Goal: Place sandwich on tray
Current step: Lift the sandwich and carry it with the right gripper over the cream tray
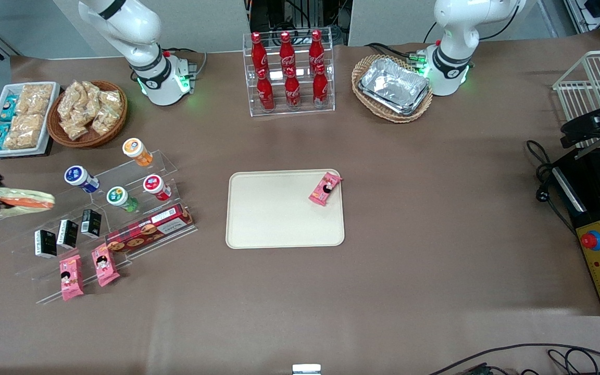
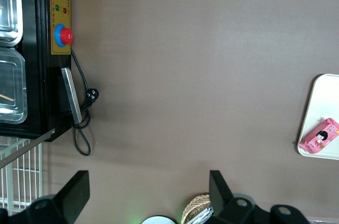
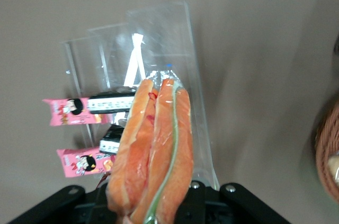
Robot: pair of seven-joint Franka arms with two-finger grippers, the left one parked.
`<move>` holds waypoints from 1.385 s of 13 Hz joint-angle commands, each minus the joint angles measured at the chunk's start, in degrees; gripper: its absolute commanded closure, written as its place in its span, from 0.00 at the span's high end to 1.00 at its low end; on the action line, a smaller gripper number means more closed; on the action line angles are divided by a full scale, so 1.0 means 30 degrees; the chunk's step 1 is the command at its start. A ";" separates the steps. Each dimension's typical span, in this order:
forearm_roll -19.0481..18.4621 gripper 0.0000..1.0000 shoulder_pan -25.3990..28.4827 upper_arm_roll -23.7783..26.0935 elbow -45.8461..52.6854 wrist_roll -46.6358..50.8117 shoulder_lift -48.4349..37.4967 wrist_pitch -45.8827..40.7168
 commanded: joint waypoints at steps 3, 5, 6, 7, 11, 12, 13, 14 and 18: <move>-0.0774 0.29 -0.0023 0.0112 0.4402 -0.6727 0.1137 -0.3228; -0.0716 0.29 0.0473 0.0258 0.5405 -0.9306 0.1140 -0.4492; -0.0774 0.29 0.1260 0.0230 0.5669 -1.0508 0.1024 -0.4932; -0.0774 0.29 0.1848 0.0230 0.5933 -1.1999 0.0993 -0.5226; -0.1126 0.30 0.5127 0.0259 0.5994 -1.7684 0.0964 -0.5229; -0.1126 0.30 0.6063 0.0259 0.5994 -1.8799 0.0935 -0.5229; -0.1039 0.30 0.7145 0.0288 0.5994 -1.9565 0.0935 -0.5229; -0.1038 0.30 0.8258 0.0288 0.5994 -1.9949 0.0906 -0.5229; -0.1154 0.30 1.2944 0.0259 0.5994 -2.1506 0.0993 -0.4967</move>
